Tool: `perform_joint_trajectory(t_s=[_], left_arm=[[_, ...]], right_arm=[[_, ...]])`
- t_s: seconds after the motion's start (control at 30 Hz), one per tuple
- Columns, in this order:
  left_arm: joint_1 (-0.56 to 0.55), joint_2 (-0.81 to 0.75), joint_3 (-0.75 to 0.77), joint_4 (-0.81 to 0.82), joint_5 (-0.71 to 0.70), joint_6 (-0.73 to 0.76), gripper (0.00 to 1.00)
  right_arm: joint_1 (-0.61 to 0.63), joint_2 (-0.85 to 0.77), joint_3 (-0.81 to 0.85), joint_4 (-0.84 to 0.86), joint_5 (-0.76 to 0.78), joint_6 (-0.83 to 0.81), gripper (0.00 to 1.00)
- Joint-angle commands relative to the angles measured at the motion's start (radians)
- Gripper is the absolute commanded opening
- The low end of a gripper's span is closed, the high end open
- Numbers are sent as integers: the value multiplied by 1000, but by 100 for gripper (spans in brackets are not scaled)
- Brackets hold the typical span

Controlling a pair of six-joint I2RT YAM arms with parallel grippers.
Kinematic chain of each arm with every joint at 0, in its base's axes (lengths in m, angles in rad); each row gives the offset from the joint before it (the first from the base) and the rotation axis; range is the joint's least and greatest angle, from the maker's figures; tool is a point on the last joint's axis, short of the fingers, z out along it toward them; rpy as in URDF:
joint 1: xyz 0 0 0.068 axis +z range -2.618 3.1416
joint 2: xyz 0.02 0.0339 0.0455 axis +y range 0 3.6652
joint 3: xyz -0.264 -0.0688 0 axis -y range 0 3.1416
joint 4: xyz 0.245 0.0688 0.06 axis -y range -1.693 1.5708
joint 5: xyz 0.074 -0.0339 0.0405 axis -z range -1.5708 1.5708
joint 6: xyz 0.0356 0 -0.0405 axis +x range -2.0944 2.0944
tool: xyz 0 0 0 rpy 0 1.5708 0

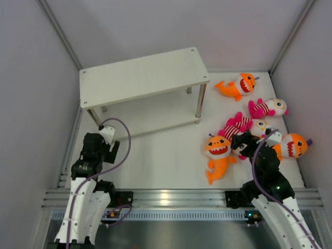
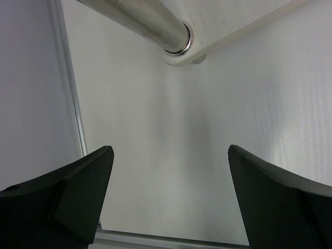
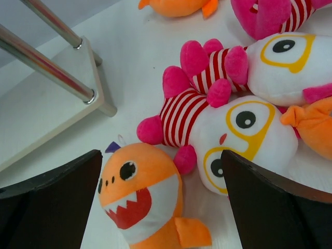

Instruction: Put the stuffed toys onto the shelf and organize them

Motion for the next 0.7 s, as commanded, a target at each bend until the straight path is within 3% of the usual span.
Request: perform_joint_trajectory(t_s=[0.0,0.13,0.2,0.3,0.37,0.5,0.6,0.63,0.67], left_arm=[[7,-3,17,35,-20,-15,98],[7,-14,46,31,-156,-78,98],[7,-19,61,31,-301,-124,98],[8,-19,75,23,-303,-124,98],[16,-2,89,9,-295,-115,98],[18,52,95,8,-427,-86,98],[18,87,107,-29,-473,-67,98],[18,98,120,-52,-477,-67,98],[18,119,126,-63,-476,-70,98]], right_arm=[[-4,46,56,27,-2,7,99],[-5,126,98,49,11,56,99],[-5,163,134,96,9,50,99],[-5,235,176,240,-67,-12,99],[-5,349,214,291,-80,-25,99],[-22,653,503,173,-45,-69,99],[-128,836,631,125,-162,-36,99],[-239,903,645,113,-284,-5,99],[-298,933,673,95,-307,63,99]])
